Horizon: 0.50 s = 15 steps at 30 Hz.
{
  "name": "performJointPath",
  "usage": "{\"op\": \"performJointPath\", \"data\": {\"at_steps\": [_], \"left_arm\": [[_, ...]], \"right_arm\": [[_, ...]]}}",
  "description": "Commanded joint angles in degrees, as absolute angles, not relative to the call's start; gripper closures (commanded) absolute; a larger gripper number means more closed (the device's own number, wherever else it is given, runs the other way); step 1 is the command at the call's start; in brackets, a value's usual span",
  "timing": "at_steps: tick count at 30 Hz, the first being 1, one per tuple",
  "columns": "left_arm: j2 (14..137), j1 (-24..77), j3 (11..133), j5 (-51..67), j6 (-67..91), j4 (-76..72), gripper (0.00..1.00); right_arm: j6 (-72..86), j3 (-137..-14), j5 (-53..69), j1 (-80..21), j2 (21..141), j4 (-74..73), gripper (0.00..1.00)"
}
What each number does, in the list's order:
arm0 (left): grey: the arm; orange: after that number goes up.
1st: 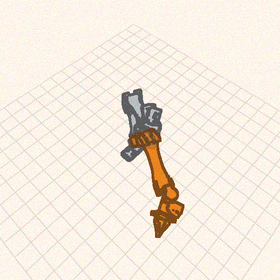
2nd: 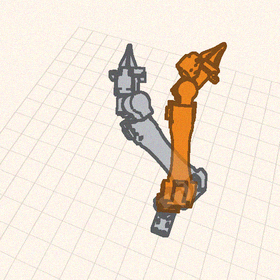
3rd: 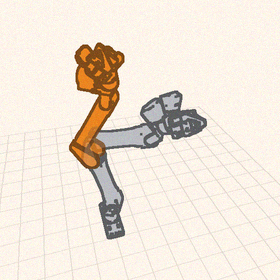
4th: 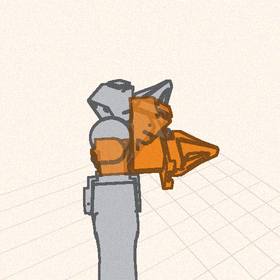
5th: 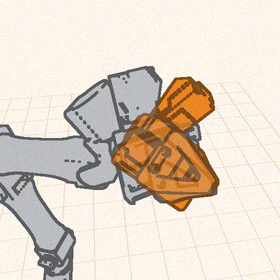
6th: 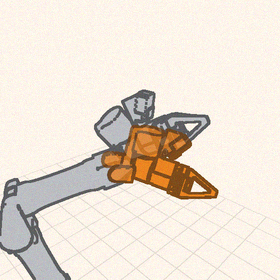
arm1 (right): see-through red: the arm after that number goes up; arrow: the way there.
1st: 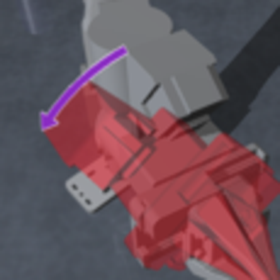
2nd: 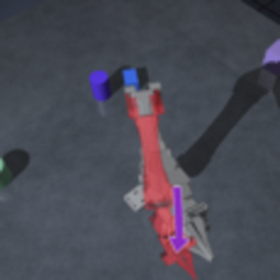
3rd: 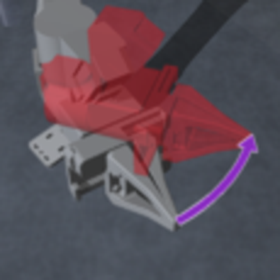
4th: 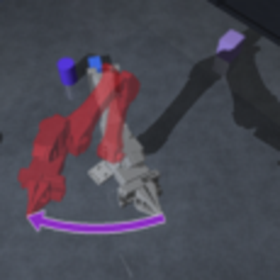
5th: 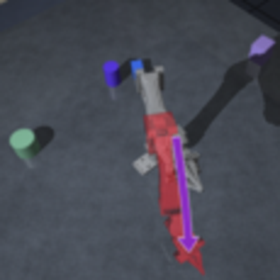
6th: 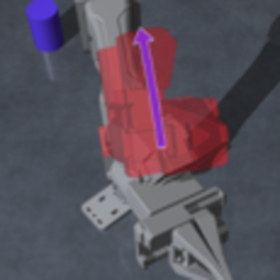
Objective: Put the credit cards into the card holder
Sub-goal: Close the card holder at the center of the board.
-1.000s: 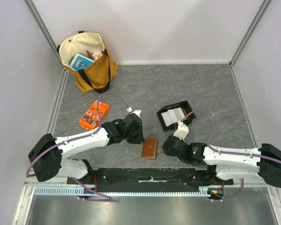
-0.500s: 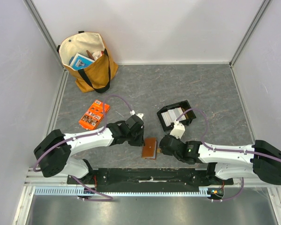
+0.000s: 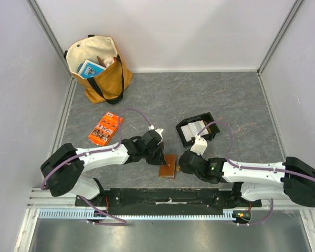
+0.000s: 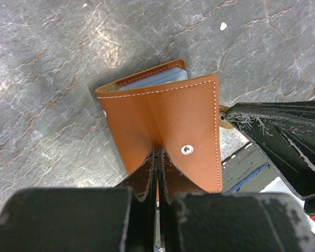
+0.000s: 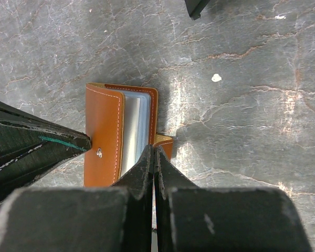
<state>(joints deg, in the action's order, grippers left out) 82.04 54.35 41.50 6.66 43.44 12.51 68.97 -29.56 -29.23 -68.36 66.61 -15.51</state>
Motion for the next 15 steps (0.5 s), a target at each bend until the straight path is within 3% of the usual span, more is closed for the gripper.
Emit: {"op": "performJointPath", "data": {"at_steps": [1,15], "left_arm": [[82.70,54.40,40.96,8.96,42.71,9.05,0.98],[86.13,54.40,39.82,9.50,43.68,8.00,0.98]], "right_arm": [[68.99,-31.55,-30.67,-68.20,66.27,-15.73,1.00],[68.21,-31.38,-30.76,-68.20,64.42,-15.56,1.00]]}}
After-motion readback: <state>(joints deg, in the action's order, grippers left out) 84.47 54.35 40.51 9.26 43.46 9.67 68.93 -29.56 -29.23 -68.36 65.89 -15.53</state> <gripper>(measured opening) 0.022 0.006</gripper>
